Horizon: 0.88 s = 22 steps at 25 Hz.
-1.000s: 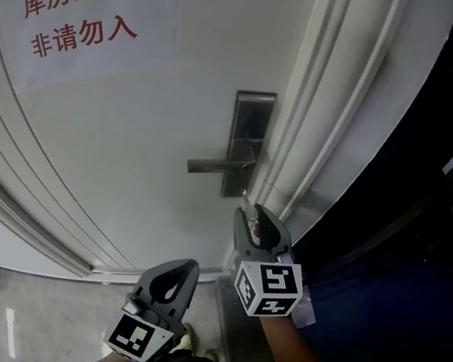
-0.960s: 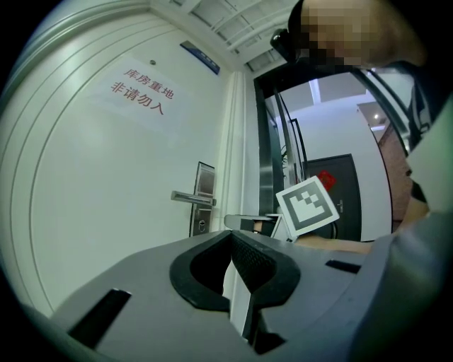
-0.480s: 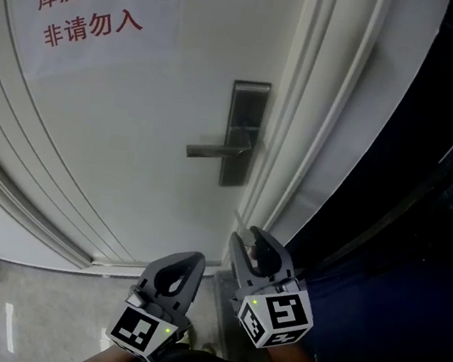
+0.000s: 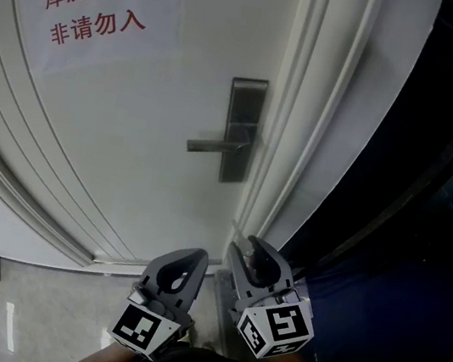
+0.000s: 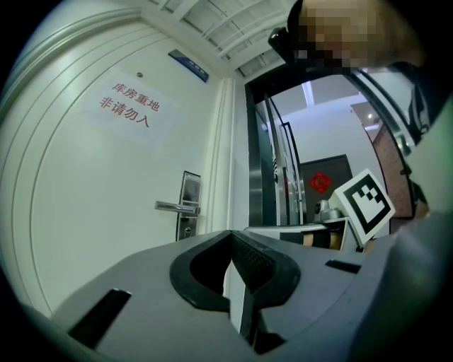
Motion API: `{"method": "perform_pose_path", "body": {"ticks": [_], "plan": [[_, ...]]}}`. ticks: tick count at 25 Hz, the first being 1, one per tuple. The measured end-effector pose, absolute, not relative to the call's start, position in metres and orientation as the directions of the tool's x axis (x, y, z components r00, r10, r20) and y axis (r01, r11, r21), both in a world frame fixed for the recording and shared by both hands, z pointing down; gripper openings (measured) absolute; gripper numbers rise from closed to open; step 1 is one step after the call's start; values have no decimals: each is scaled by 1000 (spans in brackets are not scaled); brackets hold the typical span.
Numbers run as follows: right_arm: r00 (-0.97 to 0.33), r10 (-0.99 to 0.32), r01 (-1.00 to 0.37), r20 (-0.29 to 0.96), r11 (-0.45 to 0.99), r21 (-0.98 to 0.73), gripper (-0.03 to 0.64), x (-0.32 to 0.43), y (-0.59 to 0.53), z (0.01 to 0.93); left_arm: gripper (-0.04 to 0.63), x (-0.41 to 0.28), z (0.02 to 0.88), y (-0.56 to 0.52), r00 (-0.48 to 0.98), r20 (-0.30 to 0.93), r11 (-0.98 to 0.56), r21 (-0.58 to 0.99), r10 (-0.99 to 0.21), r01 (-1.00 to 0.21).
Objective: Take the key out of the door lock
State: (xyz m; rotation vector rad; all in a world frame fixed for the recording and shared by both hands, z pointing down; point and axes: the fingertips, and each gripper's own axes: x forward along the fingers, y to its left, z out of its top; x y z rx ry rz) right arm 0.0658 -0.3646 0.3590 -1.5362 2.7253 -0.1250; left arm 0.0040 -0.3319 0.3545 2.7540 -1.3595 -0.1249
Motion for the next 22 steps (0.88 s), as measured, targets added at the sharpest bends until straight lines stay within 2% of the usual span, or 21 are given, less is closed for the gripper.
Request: {"method": "perform_pose_path", "body": {"ticks": [22], "plan": [[-550,-835,-833,16,548,-73,138,55,-352,356,6,1,353,-327,592,-50,-594,93,-804,-799]]}}
